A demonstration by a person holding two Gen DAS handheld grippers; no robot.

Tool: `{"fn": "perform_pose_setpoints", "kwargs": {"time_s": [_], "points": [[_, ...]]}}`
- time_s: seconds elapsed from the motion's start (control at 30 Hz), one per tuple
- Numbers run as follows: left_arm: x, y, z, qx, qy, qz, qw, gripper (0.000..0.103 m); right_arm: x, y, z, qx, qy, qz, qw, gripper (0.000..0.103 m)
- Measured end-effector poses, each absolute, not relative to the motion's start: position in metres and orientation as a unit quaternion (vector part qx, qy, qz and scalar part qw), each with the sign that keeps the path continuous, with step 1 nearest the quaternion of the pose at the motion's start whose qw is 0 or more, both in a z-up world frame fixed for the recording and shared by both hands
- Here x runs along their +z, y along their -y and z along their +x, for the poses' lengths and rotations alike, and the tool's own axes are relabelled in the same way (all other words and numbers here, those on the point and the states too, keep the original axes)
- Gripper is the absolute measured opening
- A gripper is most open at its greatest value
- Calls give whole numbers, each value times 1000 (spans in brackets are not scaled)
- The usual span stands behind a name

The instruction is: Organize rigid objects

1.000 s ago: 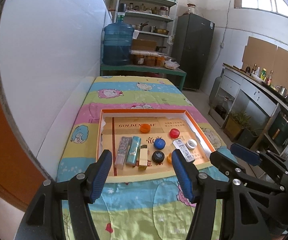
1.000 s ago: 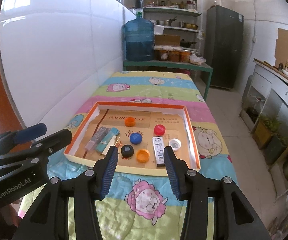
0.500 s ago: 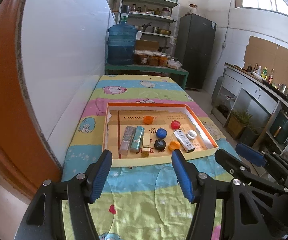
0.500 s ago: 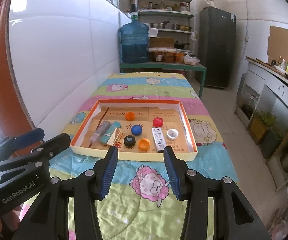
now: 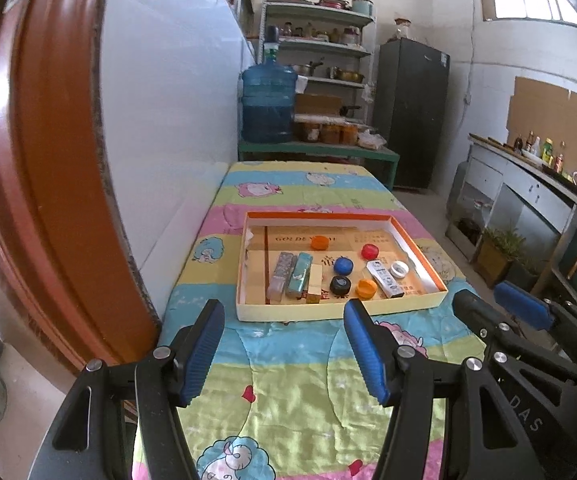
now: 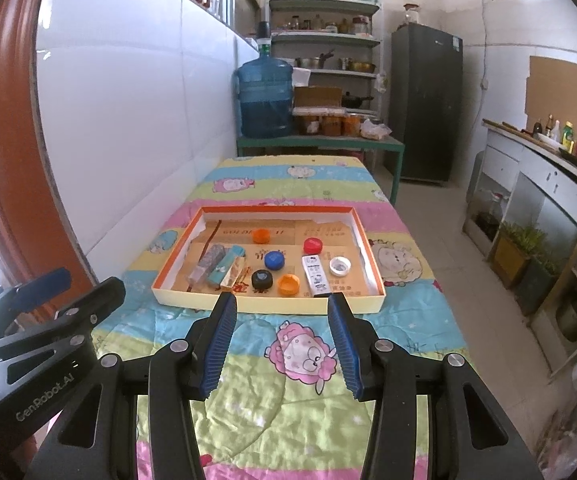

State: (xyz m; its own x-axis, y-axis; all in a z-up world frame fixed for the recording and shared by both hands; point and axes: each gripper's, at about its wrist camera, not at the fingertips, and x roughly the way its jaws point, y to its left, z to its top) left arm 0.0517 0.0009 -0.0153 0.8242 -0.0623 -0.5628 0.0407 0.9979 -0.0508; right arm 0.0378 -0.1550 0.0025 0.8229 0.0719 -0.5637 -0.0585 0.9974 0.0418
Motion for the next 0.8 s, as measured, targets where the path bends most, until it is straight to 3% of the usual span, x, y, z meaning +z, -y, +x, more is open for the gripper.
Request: {"fn": "perform_pose_setpoints", "kwargs": {"time_s": [0.8], "points": [[-10,-3,37,12,-283,-12,959,62,15,147,17,28,-258,3,966,49]]}}
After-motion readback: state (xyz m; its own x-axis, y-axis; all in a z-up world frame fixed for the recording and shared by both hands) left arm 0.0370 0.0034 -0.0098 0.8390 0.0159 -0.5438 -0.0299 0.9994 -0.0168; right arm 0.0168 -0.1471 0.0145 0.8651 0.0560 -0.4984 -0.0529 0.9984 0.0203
